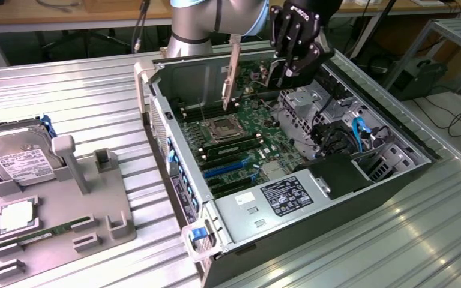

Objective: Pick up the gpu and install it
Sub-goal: 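Insert the gpu into the slot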

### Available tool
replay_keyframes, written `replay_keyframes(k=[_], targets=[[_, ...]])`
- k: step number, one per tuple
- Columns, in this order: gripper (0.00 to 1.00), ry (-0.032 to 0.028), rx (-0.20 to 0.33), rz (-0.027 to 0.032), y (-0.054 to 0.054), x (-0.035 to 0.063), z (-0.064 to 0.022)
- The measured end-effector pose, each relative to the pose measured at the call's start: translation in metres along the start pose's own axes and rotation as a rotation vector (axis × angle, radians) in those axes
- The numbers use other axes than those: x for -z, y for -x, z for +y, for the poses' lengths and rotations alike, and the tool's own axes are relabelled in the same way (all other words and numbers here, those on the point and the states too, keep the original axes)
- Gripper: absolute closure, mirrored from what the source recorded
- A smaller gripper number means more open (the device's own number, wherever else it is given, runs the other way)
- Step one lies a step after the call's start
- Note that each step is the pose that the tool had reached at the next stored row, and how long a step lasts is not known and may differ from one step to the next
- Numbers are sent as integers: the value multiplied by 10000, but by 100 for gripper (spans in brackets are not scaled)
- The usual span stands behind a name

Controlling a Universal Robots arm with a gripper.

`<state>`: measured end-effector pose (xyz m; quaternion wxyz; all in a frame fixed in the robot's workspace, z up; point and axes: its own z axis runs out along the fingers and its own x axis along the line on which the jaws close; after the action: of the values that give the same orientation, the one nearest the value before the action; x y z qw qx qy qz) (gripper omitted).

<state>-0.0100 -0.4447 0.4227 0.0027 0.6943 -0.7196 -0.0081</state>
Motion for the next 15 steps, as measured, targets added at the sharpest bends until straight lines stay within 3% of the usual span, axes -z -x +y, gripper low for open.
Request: replay_keyframes(k=[4,15], targets=[[73,2,283,3,21,-24,10],[73,2,289,3,37,-137,58]])
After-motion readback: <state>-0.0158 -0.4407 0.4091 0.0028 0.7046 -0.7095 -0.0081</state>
